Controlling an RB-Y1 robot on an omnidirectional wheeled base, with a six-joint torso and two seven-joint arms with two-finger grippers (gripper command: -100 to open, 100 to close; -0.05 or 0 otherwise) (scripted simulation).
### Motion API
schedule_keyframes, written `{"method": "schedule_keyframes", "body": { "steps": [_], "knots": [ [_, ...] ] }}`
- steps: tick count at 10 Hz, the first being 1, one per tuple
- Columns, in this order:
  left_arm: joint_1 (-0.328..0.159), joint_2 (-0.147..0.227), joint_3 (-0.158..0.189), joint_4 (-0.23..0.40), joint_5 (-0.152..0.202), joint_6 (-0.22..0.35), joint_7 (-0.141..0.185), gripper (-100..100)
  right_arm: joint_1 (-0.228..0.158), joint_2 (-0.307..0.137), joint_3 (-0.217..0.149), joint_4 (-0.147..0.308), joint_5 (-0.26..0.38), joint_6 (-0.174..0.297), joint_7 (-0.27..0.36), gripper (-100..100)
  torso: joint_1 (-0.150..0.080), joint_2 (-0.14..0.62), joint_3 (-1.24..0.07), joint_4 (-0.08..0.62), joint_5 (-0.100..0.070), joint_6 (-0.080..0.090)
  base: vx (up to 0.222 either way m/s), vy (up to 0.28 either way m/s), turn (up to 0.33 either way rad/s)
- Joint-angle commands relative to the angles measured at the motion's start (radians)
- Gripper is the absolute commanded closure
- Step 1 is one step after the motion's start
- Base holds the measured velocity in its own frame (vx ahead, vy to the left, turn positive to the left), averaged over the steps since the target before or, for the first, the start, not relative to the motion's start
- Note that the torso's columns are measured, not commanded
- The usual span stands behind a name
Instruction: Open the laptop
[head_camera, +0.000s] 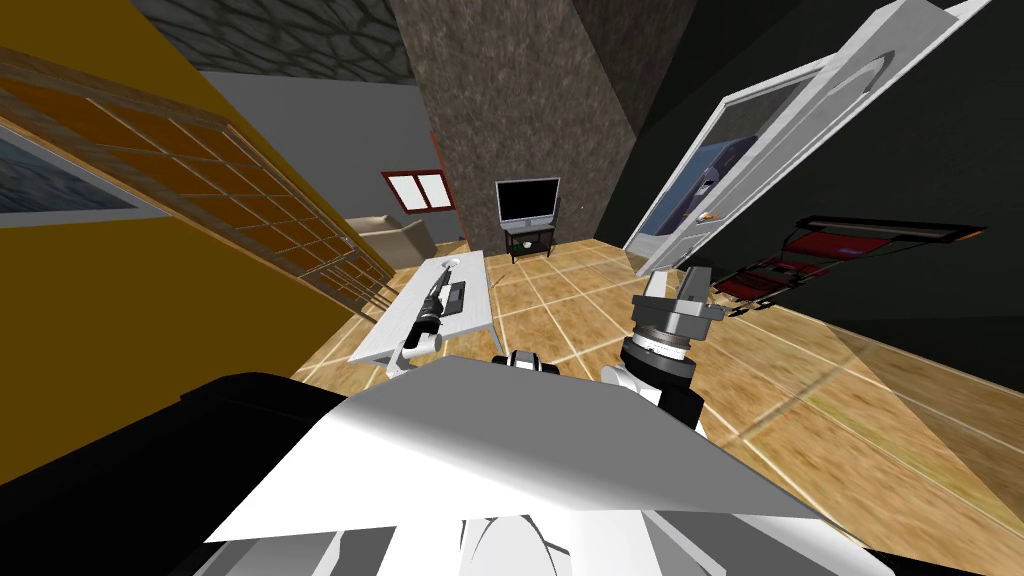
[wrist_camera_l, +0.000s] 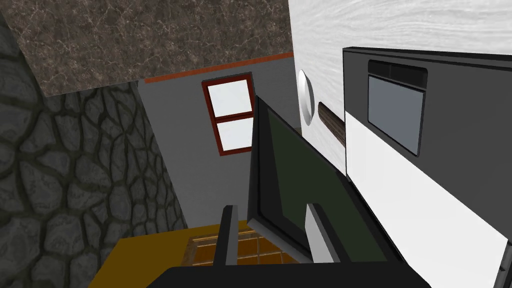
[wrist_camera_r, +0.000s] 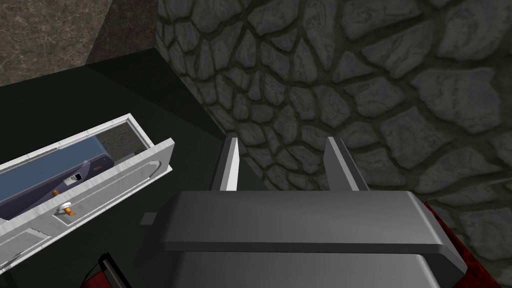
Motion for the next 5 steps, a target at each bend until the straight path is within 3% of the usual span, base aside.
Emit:
{"method": "schedule_keyframes", "body": {
  "steps": [1,3,4,5],
  "knots": [
    [-0.010,0.008,-0.005,0.031,-0.022,-0.020,-0.019,100,0.000,0.000,0.000,0.000,0.000,0.000,0.000,0,0.000,-0.001,0.000,0.000,0.000,0.000,0.004,-0.037,0.000],
    [-0.010,-0.002,-0.008,0.090,-0.073,-0.085,-0.068,100,0.000,0.000,0.000,0.000,0.000,0.000,0.000,0,0.003,-0.001,-0.001,-0.001,0.001,-0.001,0.035,-0.025,0.022],
    [0.003,0.008,0.001,0.032,-0.048,-0.026,-0.046,-100,0.000,0.000,0.000,0.000,0.000,0.000,0.000,0,0.001,-0.003,-0.002,-0.001,0.001,0.000,0.030,-0.020,-0.017],
    [0.003,0.008,0.001,0.032,-0.048,-0.026,-0.046,-100,0.000,0.000,0.000,0.000,0.000,0.000,0.000,0,0.001,-0.001,-0.001,-0.001,0.001,0.000,0.006,0.001,-0.021]
  ]
}}
